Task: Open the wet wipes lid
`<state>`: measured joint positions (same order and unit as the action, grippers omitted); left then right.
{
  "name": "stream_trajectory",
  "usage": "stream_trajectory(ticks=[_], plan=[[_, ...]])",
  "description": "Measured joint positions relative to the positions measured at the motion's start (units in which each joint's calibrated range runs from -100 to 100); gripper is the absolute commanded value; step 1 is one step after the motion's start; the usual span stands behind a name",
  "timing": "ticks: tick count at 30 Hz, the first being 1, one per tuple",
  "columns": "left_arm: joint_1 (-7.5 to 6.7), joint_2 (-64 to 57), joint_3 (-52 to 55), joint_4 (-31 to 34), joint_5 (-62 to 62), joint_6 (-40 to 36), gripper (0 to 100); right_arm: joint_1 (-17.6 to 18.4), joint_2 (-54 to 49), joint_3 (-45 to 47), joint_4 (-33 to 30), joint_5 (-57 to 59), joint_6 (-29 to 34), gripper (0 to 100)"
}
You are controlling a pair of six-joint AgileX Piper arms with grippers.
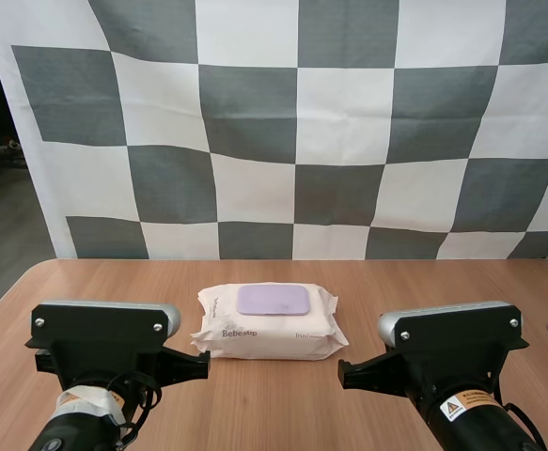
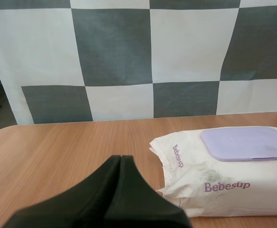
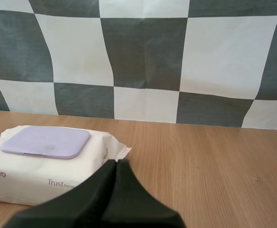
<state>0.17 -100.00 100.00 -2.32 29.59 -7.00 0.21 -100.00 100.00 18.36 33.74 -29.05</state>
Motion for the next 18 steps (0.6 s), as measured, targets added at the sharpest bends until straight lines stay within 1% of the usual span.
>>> stream_trajectory(ticks=[1, 3, 4, 7, 9, 11, 18], plan=[[-0.07, 0.0, 0.0, 0.0, 0.0, 0.0, 0, 0.0, 0.0, 0.0, 0.0, 0.0, 0.0, 0], [-0.76, 0.0, 0.0, 0.0, 0.0, 0.0, 0, 0.7, 0.0, 0.0, 0.0, 0.0, 0.0, 0], [-1.45, 0.0, 0.0, 0.0, 0.0, 0.0, 0, 1.4, 0.0, 0.0, 0.0, 0.0, 0.0, 0], [-4.42, 0.0, 0.0, 0.0, 0.0, 0.0, 0, 4.1, 0.0, 0.0, 0.0, 0.0, 0.0, 0], [-5.90, 0.0, 0.0, 0.0, 0.0, 0.0, 0, 5.1, 0.0, 0.0, 0.0, 0.0, 0.0, 0], [-6.43, 0.0, 0.0, 0.0, 0.0, 0.0, 0, 5.3, 0.0, 0.0, 0.0, 0.0, 0.0, 0], [-6.44, 0.0, 0.0, 0.0, 0.0, 0.0, 0, 5.4, 0.0, 0.0, 0.0, 0.0, 0.0, 0]])
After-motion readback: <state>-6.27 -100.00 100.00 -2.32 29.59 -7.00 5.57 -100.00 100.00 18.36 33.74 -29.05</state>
